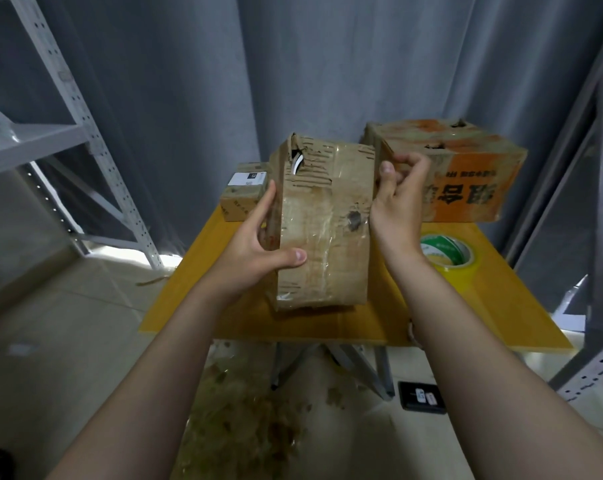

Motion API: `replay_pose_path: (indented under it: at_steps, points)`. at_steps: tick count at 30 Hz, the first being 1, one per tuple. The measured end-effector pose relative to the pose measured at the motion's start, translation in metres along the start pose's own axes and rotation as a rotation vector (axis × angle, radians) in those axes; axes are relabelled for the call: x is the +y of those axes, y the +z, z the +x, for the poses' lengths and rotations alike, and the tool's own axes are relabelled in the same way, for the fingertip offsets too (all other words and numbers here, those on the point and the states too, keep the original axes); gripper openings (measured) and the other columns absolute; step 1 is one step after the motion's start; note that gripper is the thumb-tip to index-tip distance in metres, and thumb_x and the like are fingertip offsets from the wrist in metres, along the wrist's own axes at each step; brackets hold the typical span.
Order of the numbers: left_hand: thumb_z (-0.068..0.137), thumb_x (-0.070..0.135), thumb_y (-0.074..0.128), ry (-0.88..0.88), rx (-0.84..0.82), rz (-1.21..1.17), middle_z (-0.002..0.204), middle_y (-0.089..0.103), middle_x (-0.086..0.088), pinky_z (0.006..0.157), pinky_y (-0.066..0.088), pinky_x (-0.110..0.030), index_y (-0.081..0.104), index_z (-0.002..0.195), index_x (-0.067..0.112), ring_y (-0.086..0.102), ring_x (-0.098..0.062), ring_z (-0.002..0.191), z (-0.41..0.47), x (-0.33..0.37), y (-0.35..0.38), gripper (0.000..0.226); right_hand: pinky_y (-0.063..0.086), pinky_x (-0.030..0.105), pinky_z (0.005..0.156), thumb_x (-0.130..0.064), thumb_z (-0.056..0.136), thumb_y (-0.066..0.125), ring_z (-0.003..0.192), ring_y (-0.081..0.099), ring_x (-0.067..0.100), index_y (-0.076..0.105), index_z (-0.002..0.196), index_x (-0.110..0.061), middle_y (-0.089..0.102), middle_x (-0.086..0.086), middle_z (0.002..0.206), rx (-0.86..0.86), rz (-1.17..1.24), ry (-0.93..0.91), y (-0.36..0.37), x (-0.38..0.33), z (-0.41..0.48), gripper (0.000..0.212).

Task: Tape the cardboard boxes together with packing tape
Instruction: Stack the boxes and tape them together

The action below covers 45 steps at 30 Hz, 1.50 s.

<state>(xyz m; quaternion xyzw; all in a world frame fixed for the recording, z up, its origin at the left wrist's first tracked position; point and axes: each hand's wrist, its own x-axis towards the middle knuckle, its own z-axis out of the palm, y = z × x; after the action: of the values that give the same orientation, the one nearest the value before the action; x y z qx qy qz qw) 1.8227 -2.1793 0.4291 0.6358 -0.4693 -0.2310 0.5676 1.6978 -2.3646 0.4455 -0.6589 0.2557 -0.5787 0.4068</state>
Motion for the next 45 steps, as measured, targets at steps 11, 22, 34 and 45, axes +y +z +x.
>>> replay_pose_path:
  at_steps: [11, 22, 34, 45]
  points:
    - [0.07, 0.02, 0.092, -0.081, 0.06, -0.178, 0.133, 0.069, 0.017, 0.085, 0.06, -0.025, 0.04, 0.158, 0.035, 0.072, -0.013, 0.115, 0.003, -0.012, -0.017, 0.104, 0.049, 0.041, 0.103, -0.076, 0.097, 0.036, 0.113, 0.064, 0.011, 0.061, 0.128, -0.027, 0.069, -0.007, 0.122, -0.446, 0.018, 0.41, 0.005, -0.01, -0.002, 0.062]
    - [0.081, 0.017, 0.082, 0.002, 0.216, 0.158, 0.138, 0.064, 0.013, 0.107, 0.05, -0.028, 0.055, 0.149, 0.036, 0.061, -0.003, 0.125, 0.004, 0.023, -0.029, 0.075, 0.062, 0.062, 0.074, -0.069, 0.064, 0.085, 0.096, 0.077, 0.027, 0.026, 0.149, -0.047, 0.065, 0.002, 0.131, -0.478, 0.302, 0.692, 0.0, -0.002, -0.007, 0.106]
    - [0.07, 0.055, 0.085, -0.197, -0.159, 1.055, 0.162, 0.021, 0.005, 0.118, 0.017, -0.067, 0.018, 0.155, 0.061, 0.021, -0.033, 0.146, 0.008, 0.033, -0.016, 0.108, 0.065, 0.044, 0.067, -0.106, 0.048, 0.041, 0.083, 0.077, 0.034, 0.043, 0.14, -0.026, 0.069, 0.015, 0.121, -1.013, -0.584, 0.711, -0.017, -0.033, -0.019, 0.122]
    - [0.082, 0.048, 0.081, -0.141, -0.419, 1.153, 0.17, 0.009, 0.018, 0.117, -0.007, -0.075, 0.01, 0.145, 0.078, -0.001, -0.016, 0.157, 0.005, 0.04, -0.014, 0.099, 0.06, 0.032, 0.085, -0.049, 0.097, 0.067, 0.101, 0.067, 0.01, 0.061, 0.137, -0.025, 0.067, -0.003, 0.123, -0.784, -0.329, 0.398, -0.02, -0.01, -0.013, 0.048]
